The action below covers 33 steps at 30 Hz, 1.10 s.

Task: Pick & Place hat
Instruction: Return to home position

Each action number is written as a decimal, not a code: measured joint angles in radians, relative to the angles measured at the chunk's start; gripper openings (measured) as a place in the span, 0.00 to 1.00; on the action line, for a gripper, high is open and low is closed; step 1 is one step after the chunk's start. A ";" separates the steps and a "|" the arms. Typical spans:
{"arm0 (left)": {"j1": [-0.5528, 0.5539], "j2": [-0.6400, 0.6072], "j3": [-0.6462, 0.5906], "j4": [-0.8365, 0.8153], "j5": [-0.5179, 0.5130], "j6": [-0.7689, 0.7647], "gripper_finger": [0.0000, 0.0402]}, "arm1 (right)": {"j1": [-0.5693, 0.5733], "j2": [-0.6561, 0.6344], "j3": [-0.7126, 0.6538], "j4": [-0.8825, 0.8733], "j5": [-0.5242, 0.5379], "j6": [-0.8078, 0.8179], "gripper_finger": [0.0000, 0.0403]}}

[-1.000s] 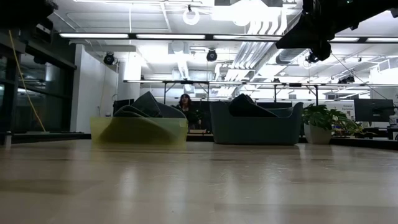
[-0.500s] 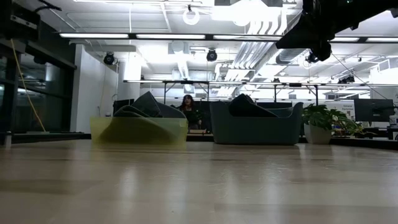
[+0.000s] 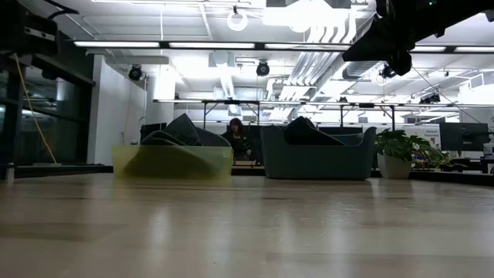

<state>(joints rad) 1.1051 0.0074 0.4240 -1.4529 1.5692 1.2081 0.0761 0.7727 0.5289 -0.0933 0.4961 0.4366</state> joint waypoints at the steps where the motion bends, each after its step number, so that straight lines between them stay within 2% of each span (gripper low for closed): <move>1: 0.011 0.000 0.000 0.006 0.000 0.000 0.15 | 0.000 0.000 0.000 0.000 0.003 0.000 0.00; 9: 0.102 0.000 0.000 0.069 0.001 -0.004 0.15 | 0.000 0.000 0.000 0.000 0.006 0.001 0.00; 14: 0.112 0.000 0.000 0.238 -0.001 -0.008 0.15 | 0.000 0.000 0.000 0.000 0.007 0.008 0.00; 16: 0.112 0.000 0.002 0.312 -0.061 -0.016 0.15 | 0.000 0.000 0.000 0.000 0.007 0.008 0.00; 20: 0.113 0.000 0.000 0.380 -0.277 -0.070 0.15 | 0.000 0.000 0.000 0.001 0.010 0.008 0.00; 23: 0.112 0.001 -0.004 0.409 -0.262 -0.144 0.15 | 0.000 0.000 0.000 0.001 0.003 0.009 0.00; 26: 0.112 0.005 0.002 0.541 -0.223 -0.296 0.15 | 0.000 0.000 0.000 0.001 0.001 0.009 0.00; 29: 0.112 0.005 0.003 0.607 -0.259 -0.343 0.15 | 0.000 0.000 0.000 0.001 0.001 -0.009 0.00; 33: 0.112 0.003 0.003 0.614 -0.356 -0.348 0.15 | 0.000 0.000 0.000 0.001 -0.013 -0.028 0.00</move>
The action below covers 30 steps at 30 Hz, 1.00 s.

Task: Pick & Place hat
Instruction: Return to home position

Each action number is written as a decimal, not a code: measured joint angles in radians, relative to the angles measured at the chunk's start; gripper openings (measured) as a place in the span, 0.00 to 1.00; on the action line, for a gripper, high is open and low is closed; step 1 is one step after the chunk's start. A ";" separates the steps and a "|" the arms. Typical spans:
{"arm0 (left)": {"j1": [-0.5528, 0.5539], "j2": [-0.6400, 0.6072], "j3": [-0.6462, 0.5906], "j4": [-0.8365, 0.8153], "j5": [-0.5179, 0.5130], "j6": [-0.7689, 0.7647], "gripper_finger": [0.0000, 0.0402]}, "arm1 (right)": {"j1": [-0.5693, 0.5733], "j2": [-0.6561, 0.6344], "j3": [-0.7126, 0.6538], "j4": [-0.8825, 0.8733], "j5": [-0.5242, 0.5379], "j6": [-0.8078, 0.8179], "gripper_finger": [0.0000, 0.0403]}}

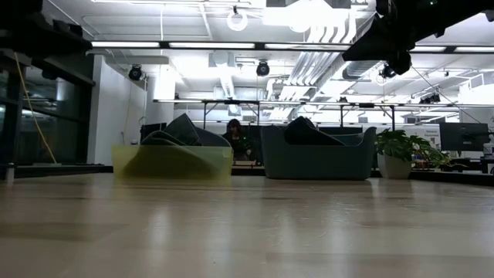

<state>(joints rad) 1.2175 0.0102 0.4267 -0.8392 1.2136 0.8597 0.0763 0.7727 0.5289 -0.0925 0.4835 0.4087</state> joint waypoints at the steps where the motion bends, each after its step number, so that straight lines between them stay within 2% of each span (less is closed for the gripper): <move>1: 0.000 0.000 0.000 0.003 -0.028 -0.001 0.15 | 0.000 0.000 0.000 0.000 0.000 -0.006 0.00; 7: -0.027 -0.003 -0.054 0.010 -0.194 -0.001 0.15 | 0.000 0.000 0.000 0.000 -0.032 -0.017 0.00; 17: -0.289 -0.003 -0.115 -0.034 -0.654 -0.004 0.15 | 0.005 0.000 -0.001 0.000 -0.072 -0.016 0.00; 26: -0.563 -0.003 -0.114 -0.023 -0.666 -0.027 0.15 | -0.006 0.093 -0.001 0.003 -0.073 -0.076 0.00; 30: -0.651 -0.003 -0.114 -0.023 -0.666 -0.027 0.15 | -0.012 0.174 -0.002 0.076 -0.085 -0.108 0.00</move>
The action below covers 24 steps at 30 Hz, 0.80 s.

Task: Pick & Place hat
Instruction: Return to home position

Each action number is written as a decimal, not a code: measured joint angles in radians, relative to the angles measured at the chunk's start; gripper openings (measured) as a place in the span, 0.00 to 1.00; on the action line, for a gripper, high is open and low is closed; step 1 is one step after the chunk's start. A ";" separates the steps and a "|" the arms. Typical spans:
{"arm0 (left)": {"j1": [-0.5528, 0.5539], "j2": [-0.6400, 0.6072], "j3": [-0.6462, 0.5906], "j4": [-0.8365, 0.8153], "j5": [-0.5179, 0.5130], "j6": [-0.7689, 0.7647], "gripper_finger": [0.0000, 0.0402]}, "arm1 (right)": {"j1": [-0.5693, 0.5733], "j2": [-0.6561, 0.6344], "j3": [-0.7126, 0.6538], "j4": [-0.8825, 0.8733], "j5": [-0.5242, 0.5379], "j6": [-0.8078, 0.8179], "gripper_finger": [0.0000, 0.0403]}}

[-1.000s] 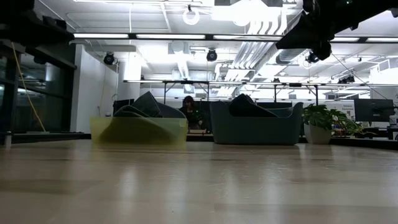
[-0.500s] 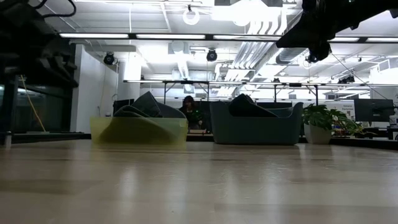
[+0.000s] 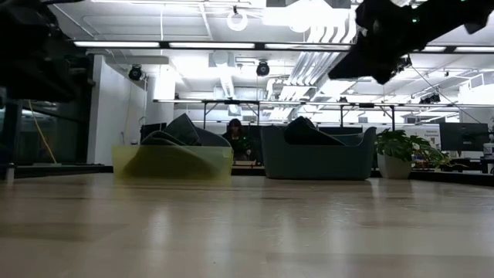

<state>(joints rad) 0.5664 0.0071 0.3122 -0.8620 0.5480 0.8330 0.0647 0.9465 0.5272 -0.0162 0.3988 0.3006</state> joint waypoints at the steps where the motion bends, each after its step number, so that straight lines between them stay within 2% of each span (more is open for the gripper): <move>1: -0.018 0.000 0.000 0.000 0.000 0.000 0.15 | 0.000 0.025 0.000 0.037 -0.005 -0.017 0.00; 7: -0.117 0.000 0.000 0.000 0.000 0.000 0.15 | -0.029 0.179 0.000 0.305 -0.089 -0.076 0.00; 10: -0.150 0.000 -0.002 0.005 0.001 0.000 0.15 | -0.048 0.249 -0.002 0.461 -0.163 -0.083 0.00; 14: -0.187 0.000 -0.038 0.010 -0.001 -0.001 0.15 | -0.078 0.338 -0.044 0.748 -0.245 -0.065 0.00; 17: -0.212 0.000 -0.093 0.022 -0.010 0.006 0.15 | -0.106 0.401 -0.107 0.966 -0.259 -0.010 0.00; 20: -0.241 -0.001 -0.114 0.043 -0.077 0.043 0.15 | -0.121 0.413 -0.182 1.098 -0.244 0.037 0.00; 24: -0.253 0.000 -0.119 0.045 -0.230 0.052 0.15 | -0.121 0.321 -0.308 1.225 -0.211 0.062 0.00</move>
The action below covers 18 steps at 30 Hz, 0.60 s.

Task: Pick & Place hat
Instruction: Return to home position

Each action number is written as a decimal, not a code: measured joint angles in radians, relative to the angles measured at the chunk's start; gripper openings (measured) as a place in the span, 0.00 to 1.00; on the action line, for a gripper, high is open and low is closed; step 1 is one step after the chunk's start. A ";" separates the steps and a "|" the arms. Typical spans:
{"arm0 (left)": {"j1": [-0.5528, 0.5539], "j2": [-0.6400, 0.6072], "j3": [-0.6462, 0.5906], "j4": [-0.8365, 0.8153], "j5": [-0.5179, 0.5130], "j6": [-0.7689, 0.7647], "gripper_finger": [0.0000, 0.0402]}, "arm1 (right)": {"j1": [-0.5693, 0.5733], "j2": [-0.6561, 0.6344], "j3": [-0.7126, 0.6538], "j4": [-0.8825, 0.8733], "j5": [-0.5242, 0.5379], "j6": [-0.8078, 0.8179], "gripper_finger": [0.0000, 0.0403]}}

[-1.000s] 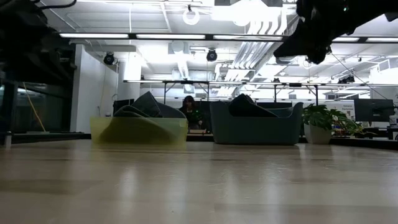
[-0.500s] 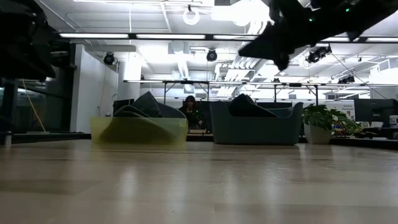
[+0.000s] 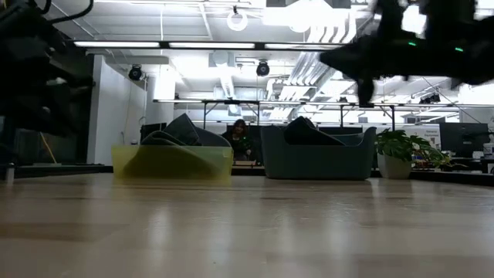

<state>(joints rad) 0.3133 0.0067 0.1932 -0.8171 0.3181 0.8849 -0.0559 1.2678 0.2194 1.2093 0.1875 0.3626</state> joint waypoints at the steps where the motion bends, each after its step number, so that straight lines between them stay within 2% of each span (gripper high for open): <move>1: 0.000 0.000 -0.003 0.006 -0.030 0.000 0.15 | 0.000 -0.037 -0.040 0.011 0.008 0.016 0.00; 4: 0.000 0.000 -0.013 0.012 -0.119 0.000 0.15 | 0.022 -0.166 -0.156 0.025 0.065 0.046 0.00; 7: 0.000 0.000 -0.018 0.013 -0.214 0.000 0.15 | 0.057 -0.296 -0.210 0.012 0.121 0.033 0.00; 13: 0.000 0.000 -0.022 0.013 -0.354 0.000 0.15 | 0.091 -0.524 -0.210 -0.252 0.099 -0.005 0.00; 18: 0.000 0.000 -0.022 0.014 -0.339 0.000 0.15 | 0.113 -0.704 -0.210 -0.551 0.023 -0.008 0.00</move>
<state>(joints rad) 0.3138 0.0067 0.1707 -0.8036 -0.0207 0.8852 0.0575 0.5640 0.0097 0.6578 0.2102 0.3550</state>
